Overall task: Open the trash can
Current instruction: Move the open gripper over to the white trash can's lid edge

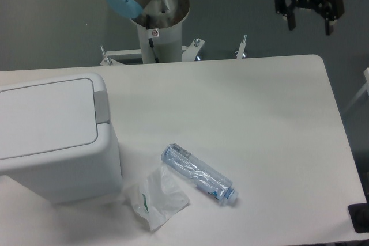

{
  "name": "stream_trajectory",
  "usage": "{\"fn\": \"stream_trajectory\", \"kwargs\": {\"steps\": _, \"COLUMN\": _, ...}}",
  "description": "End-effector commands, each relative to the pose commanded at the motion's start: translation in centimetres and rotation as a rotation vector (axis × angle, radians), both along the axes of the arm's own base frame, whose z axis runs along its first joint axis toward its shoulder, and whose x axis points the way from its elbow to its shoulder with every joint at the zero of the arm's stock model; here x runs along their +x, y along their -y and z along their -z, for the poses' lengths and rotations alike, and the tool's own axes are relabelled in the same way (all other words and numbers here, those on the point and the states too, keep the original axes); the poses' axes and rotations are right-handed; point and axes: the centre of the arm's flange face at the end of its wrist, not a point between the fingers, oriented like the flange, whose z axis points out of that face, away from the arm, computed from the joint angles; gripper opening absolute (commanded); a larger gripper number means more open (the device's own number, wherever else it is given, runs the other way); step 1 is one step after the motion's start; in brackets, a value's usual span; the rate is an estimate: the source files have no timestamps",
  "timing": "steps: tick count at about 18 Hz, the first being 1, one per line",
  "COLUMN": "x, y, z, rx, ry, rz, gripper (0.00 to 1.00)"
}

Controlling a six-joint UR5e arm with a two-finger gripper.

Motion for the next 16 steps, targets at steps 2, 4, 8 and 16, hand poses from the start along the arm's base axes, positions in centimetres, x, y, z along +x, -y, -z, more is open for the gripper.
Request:
{"fn": "stream_trajectory", "kwargs": {"steps": 2, "x": 0.0, "y": 0.0, "z": 0.1, "rx": 0.001, "ry": 0.002, "rz": -0.001, "gripper": 1.0}}
{"fn": "stream_trajectory", "kwargs": {"steps": 4, "x": 0.1, "y": 0.0, "z": 0.0, "rx": 0.001, "ry": 0.0, "rz": -0.001, "gripper": 1.0}}
{"fn": "stream_trajectory", "kwargs": {"steps": 8, "x": 1.3, "y": -1.5, "z": -0.4, "rx": 0.033, "ry": 0.002, "rz": 0.005, "gripper": 1.0}}
{"fn": "stream_trajectory", "kwargs": {"steps": 16, "x": 6.0, "y": -9.4, "z": -2.1, "rx": 0.251, "ry": 0.091, "rz": -0.222, "gripper": 1.0}}
